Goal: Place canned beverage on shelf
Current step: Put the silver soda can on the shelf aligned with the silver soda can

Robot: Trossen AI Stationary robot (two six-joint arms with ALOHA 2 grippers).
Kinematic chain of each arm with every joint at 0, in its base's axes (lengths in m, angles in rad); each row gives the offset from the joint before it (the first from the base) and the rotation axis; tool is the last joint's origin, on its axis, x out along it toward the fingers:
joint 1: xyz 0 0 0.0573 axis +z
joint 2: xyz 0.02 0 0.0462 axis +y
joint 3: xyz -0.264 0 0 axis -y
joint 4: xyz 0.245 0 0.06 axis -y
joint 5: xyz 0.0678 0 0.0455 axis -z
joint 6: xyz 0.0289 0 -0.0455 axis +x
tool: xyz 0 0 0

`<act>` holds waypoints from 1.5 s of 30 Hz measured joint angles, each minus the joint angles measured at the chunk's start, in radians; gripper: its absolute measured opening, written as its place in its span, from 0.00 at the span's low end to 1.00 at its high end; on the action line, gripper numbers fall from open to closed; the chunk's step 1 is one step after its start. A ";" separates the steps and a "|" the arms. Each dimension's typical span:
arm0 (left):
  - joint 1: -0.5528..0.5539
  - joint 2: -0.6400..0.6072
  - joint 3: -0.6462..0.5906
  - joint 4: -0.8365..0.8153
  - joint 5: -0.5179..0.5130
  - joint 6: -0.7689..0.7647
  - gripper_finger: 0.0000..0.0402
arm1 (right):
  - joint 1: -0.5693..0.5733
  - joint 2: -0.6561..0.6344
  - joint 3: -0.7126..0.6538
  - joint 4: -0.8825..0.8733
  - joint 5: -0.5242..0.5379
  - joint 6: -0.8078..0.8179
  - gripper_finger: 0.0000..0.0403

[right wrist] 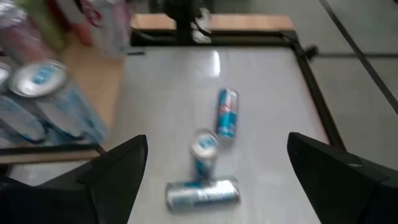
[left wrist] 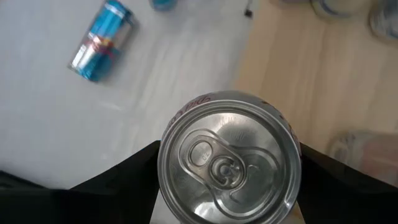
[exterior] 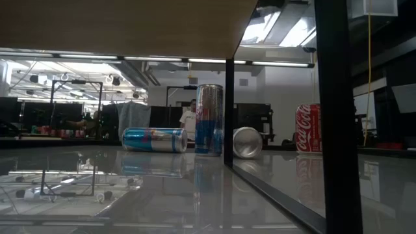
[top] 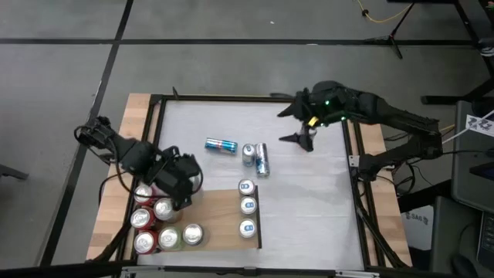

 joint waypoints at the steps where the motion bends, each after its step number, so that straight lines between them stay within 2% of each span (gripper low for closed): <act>1: -0.013 0.002 -0.005 -0.001 0.004 -0.009 0.71 | 0.018 0.009 0.000 0.020 0.000 0.000 0.93; 8: -0.084 0.006 -0.016 0.003 -0.010 -0.096 0.71 | 0.123 0.080 0.000 0.116 0.016 0.000 0.93; 17: -0.138 0.044 -0.016 0.049 -0.016 -0.113 0.71 | 0.205 0.142 0.000 0.121 0.104 0.034 0.93; 30: -0.176 0.088 -0.014 0.070 -0.016 -0.107 0.71 | 0.217 0.155 0.000 0.124 0.104 0.071 0.93; 39: -0.178 0.089 -0.014 0.070 -0.010 -0.105 0.79 | 0.217 0.155 0.000 0.124 0.104 0.071 0.93; 45: -0.178 0.093 -0.016 0.065 0.001 -0.105 0.81 | 0.217 0.155 0.000 0.124 0.104 0.071 0.93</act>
